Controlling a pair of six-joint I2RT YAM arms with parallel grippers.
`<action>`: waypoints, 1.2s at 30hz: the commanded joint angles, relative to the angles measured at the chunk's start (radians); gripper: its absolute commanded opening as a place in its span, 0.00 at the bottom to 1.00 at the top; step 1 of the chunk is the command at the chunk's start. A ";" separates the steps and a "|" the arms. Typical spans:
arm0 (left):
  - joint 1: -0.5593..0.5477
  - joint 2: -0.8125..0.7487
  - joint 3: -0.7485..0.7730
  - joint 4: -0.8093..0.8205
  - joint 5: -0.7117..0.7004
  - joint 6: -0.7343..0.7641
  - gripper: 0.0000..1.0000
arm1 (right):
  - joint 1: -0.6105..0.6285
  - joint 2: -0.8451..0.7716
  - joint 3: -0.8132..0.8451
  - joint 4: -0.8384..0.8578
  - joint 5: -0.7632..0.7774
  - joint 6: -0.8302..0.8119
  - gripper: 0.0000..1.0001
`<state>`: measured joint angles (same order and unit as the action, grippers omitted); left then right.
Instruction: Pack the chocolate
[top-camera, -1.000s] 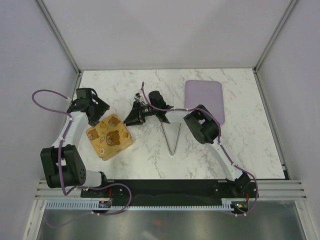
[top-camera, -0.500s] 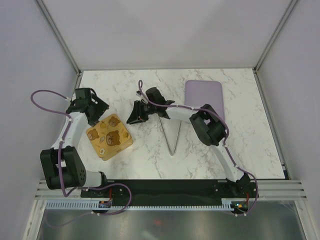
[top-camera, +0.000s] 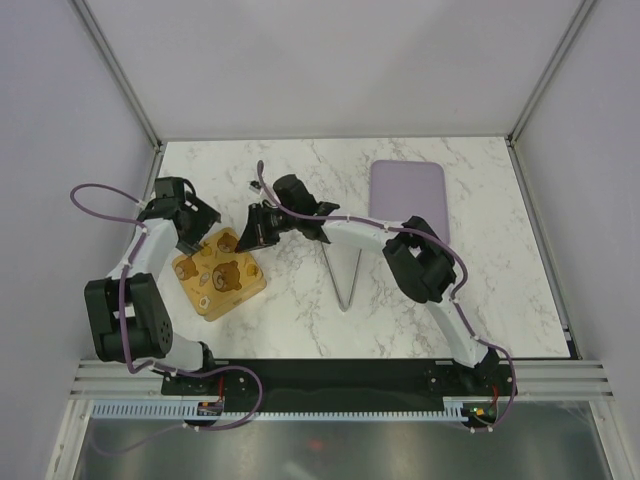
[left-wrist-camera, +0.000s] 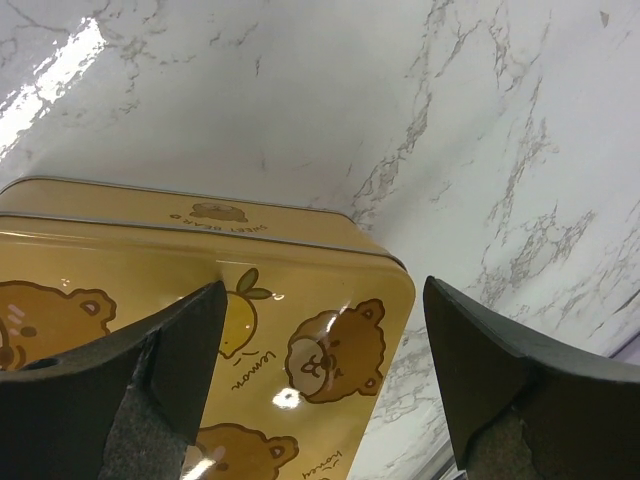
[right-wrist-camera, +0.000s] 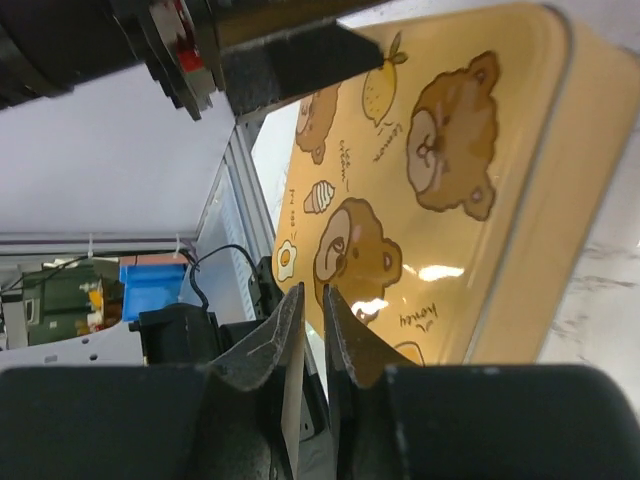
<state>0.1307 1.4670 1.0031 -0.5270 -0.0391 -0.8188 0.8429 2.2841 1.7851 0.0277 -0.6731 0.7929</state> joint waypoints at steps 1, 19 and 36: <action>0.004 0.042 -0.023 0.021 0.024 -0.046 0.88 | 0.012 0.063 -0.045 0.086 -0.071 0.025 0.20; 0.004 0.032 -0.008 0.018 -0.008 -0.036 0.87 | -0.005 0.051 -0.003 0.084 -0.082 0.039 0.20; -0.016 -0.189 0.126 -0.011 0.034 0.170 0.87 | 0.002 -0.174 -0.079 -0.216 0.248 -0.195 0.30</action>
<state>0.1280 1.3781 1.0302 -0.5556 -0.0345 -0.7677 0.8482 2.2856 1.7329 -0.0811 -0.5968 0.7048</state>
